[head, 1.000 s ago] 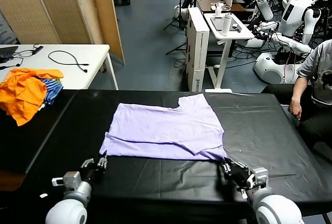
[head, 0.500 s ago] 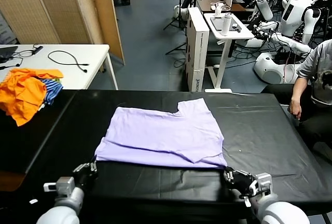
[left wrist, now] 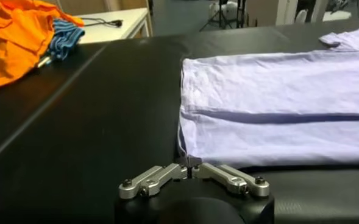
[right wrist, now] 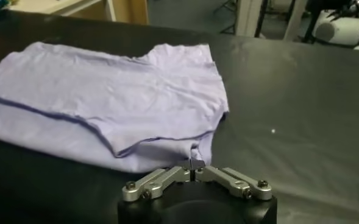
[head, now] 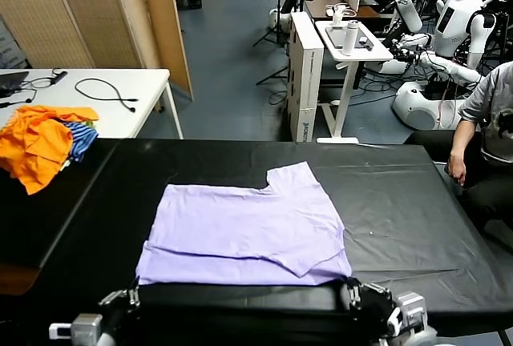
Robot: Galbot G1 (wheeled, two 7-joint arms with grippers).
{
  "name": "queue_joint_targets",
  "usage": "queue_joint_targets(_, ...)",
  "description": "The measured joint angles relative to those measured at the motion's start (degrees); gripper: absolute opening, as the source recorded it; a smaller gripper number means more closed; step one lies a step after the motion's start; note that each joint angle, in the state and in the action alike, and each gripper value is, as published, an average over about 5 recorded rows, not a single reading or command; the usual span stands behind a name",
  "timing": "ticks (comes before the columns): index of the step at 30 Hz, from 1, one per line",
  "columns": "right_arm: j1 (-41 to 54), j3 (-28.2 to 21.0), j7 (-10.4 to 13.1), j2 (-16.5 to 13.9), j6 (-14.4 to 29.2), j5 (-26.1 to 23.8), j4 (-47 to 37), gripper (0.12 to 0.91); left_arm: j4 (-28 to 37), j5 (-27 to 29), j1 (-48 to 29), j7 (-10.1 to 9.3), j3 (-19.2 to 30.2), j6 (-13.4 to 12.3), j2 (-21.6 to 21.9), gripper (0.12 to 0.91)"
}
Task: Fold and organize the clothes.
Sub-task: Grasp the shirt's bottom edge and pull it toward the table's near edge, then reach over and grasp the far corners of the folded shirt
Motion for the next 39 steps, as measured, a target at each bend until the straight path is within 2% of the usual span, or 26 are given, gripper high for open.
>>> queue_joint_targets(4,-1.34,-0.13,0.15,0.26,0.0,-0.5,0.56,0.145,-0.21,-0.12,0.26,-0.16,-0.42,0.04,0.08,0.146)
queue_joint_targets(6,-1.94,-0.15,0.16,0.32,0.0,-0.92,0.86,0.191,-0.28,-0.27,0.27,-0.34,-0.53,0.1,0.14,0.146)
queue_joint_targets(10,-3.15,-0.1,0.16,0.33,0.0,-1.58,1.6,0.406,-0.65,-0.62,0.42,-0.73,-0.62,0.32,0.19,0.159)
queue_joint_targets(13,-3.88,-0.01,0.21,0.32,0.0,-1.77,2.2,0.595,-1.17,-0.8,0.7,-0.93,-0.76,0.7,0.18,0.273)
queue_joint_targets(15,-4.03,0.16,0.24,0.32,0.0,-1.47,2.75,0.727,-1.61,-0.96,0.93,-1.11,-0.93,1.15,0.17,0.399)
queue_joint_targets(18,-3.36,0.69,0.69,0.36,-0.01,0.42,3.74,0.859,-2.36,-1.3,1.1,-1.49,-1.5,1.85,0.18,0.588)
queue_joint_targets(21,-1.19,1.01,2.05,0.27,-0.01,3.72,4.15,0.897,-3.18,-2.17,0.54,-1.84,-2.58,1.95,0.18,0.772)
queue_joint_targets(24,2.76,0.63,3.12,-0.23,-0.01,7.07,3.24,0.906,-3.68,-4.48,-0.73,-1.48,-3.37,0.73,0.44,0.881)
queue_joint_targets(29,12.97,-1.27,4.06,-1.19,-0.01,11.53,-1.18,0.907,-2.84,-10.09,-5.33,-1.07,-2.72,-0.3,1.79,0.906)
queue_joint_targets(33,22.49,-3.64,4.16,-1.9,0.0,13.56,-7.29,0.907,-0.95,-15.36,-11.14,-2.35,-1.42,0.95,3.55,0.907)
queue_joint_targets(39,35.8,-8.42,4.14,-1.99,0.0,13.78,-18.55,0.907,3.08,-23.02,-19.79,-4.18,0.74,2.66,7.43,0.907)
